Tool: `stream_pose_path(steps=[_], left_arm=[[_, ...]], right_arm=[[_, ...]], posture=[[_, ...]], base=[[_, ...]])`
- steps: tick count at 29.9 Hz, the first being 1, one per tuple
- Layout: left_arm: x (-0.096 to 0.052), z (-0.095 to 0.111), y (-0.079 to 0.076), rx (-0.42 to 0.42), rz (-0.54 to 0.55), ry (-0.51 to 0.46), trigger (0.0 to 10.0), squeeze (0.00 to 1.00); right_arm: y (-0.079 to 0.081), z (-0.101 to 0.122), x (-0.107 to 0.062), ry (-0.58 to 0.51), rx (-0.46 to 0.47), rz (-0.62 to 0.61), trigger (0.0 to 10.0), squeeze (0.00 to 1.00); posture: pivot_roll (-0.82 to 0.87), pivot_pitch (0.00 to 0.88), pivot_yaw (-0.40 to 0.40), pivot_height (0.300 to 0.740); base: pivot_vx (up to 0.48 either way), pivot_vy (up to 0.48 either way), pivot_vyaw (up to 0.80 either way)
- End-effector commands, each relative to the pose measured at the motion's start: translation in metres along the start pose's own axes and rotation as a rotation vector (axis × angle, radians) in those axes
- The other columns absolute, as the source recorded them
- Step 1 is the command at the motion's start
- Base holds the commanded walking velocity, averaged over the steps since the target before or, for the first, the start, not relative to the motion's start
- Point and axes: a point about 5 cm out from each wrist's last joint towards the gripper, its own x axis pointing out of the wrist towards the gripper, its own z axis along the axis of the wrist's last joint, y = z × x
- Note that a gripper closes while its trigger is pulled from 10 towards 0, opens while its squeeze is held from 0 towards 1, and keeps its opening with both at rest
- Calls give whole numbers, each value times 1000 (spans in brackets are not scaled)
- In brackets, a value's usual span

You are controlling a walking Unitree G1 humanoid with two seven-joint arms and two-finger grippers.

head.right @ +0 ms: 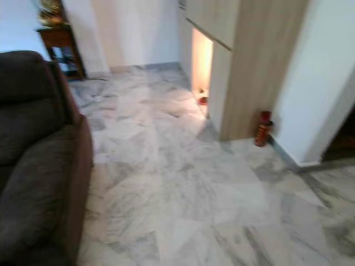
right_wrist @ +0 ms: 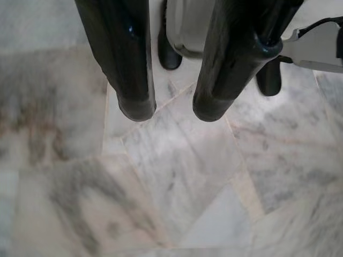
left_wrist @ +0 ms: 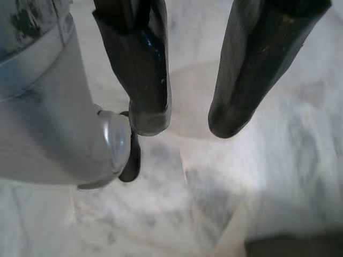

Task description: Move the pillow to the sofa from floor

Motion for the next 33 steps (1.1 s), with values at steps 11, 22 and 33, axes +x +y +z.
stream_pose_path(steps=[11,22,33], left_arm=[[-1,-5,-8,62,-5,5,10000,0],[-1,-3,-2,81,4,1,10000,0],[-1,-5,-1,103,3,14,10000,0]], right_arm=[[13,-3,1,-13,12,17,10000,0],[26,-10,1,-10,66,19,10000,0],[26,-10,1,-5,90,-7,10000,0]], posture=[[-104,0,18,740],[-99,0,36,740],[-99,0,43,740]], base=[[0,0,800],[0,0,342],[0,171,0]])
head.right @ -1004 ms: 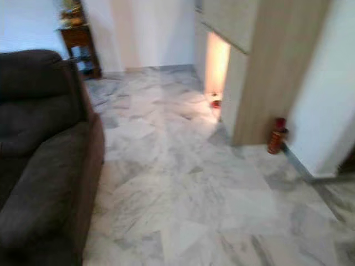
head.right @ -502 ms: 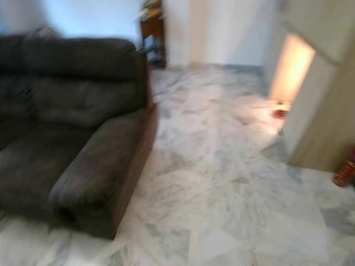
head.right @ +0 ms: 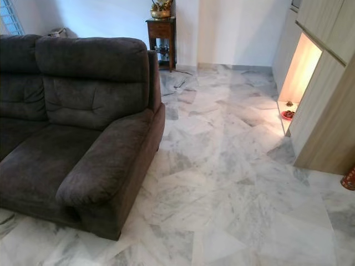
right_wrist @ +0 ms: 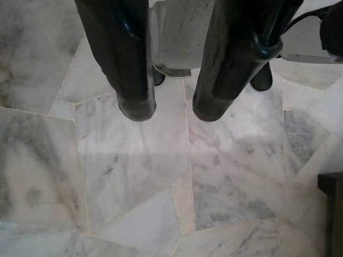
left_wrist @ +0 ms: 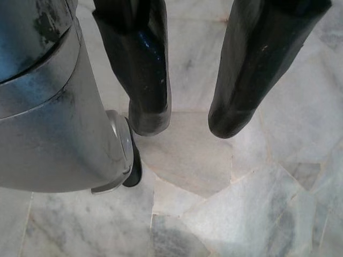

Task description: Move the pillow to the sofa from floor

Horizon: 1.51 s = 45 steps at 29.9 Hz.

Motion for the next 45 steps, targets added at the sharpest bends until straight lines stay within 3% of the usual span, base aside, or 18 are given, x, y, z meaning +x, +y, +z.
stream_pose_path(steps=[1,13,22,29,37,38,41,42,45], left_arm=[[-1,-4,2,25,-1,20,10000,0],[-1,-4,3,34,4,22,10000,0],[-1,-5,4,34,4,23,10000,0],[-1,-5,4,44,1,23,10000,0],[-2,-3,8,262,-12,6,10000,0],[-2,-3,8,359,-25,-1,10000,0],[-2,-2,10,425,-32,-12,10000,0],[-2,7,21,436,-24,-36,10000,0],[-2,18,35,419,-7,-56,10000,0]], right_arm=[[3,0,1,0,24,-5,10000,0],[1,-1,0,7,32,-8,10000,0],[0,-1,0,7,48,-13,10000,0],[-1,-1,0,8,52,-14,10000,0],[-2,-1,0,9,38,-10,10000,0],[-2,-1,0,10,34,-10,10000,0],[-2,-1,0,11,28,-8,10000,0],[-2,-1,0,12,25,-5,10000,0],[-1,-1,0,12,24,-3,10000,0]], posture=[[-99,0,43,740],[-94,0,47,740],[-94,0,51,740],[-94,0,50,740],[-93,0,48,740],[-93,0,48,740],[-89,0,46,740],[-88,0,46,740],[-89,0,47,740]], base=[[0,480,0],[0,160,0],[0,480,0],[0,0,0],[0,0,0],[0,472,0],[0,475,0],[0,472,0],[0,474,0]])
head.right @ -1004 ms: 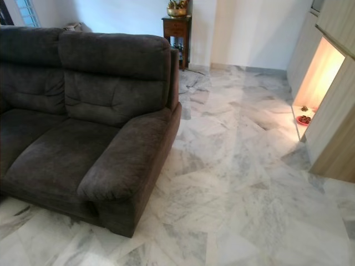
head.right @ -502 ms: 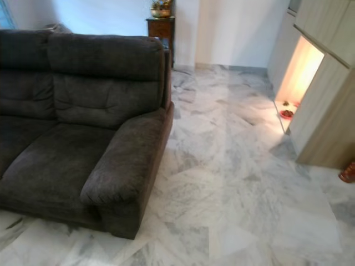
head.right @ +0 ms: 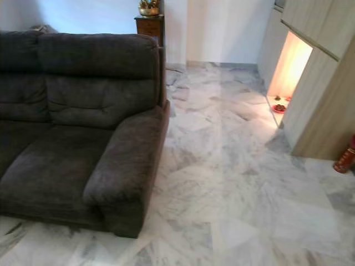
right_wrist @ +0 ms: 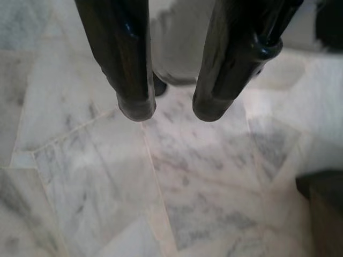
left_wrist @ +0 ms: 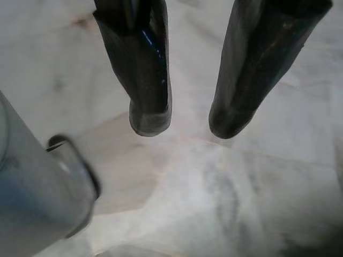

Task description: Move the pillow to the sofa from floor

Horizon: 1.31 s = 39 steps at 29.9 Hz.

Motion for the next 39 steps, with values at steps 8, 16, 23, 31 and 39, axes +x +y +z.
stream_pose_path(steps=[8,16,23,31,39], left_arm=[[-1,7,30,-42,62,-20,10000,0],[-1,5,32,-97,64,-8,10000,0],[-1,2,28,-135,57,-5,10000,0],[-1,2,22,-136,42,-7,10000,0],[-1,0,20,-150,37,-4,10000,0]], right_arm=[[6,-3,0,15,-2,23,10000,0],[6,-3,0,16,0,23,10000,0],[6,-3,0,15,2,25,10000,0],[6,-4,0,15,5,22,10000,0],[7,-4,0,16,9,29,10000,0]], posture=[[-90,0,48,740],[-90,0,50,740],[-88,0,48,740],[-89,0,46,740],[-85,2,49,740]], base=[[0,476,0],[0,480,0],[0,479,0],[0,474,0],[0,474,0]])
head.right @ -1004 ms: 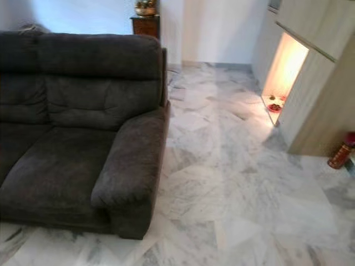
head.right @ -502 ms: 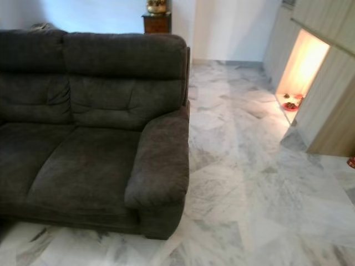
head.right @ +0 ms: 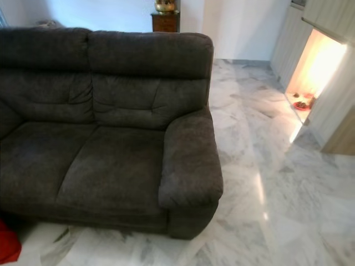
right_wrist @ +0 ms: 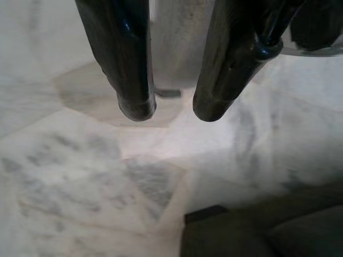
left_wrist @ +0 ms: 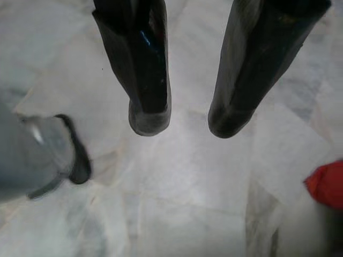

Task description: Move the pillow to the sofa from floor

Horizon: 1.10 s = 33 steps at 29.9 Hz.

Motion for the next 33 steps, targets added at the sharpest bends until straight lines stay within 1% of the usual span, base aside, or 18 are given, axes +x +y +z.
stream_pose_path(steps=[1,16,18,33], left_arm=[[0,1,-2,-10,-5,-5,10000,0],[2,4,-7,-10,-13,-12,10000,0],[2,5,-7,-10,-14,-12,10000,0],[2,5,-6,-10,-12,-15,10000,0]], right_arm=[[-7,-2,-2,7,-2,-17,10000,0],[-5,-2,-1,12,-12,-5,10000,0],[-5,-2,-1,14,-28,5,10000,0],[-4,-2,-1,13,-32,10,10000,0]], posture=[[-85,3,50,740],[-86,5,57,740],[-86,1,56,740],[-88,0,58,740]], base=[[0,472,0],[0,472,0],[0,471,0],[0,469,0]])
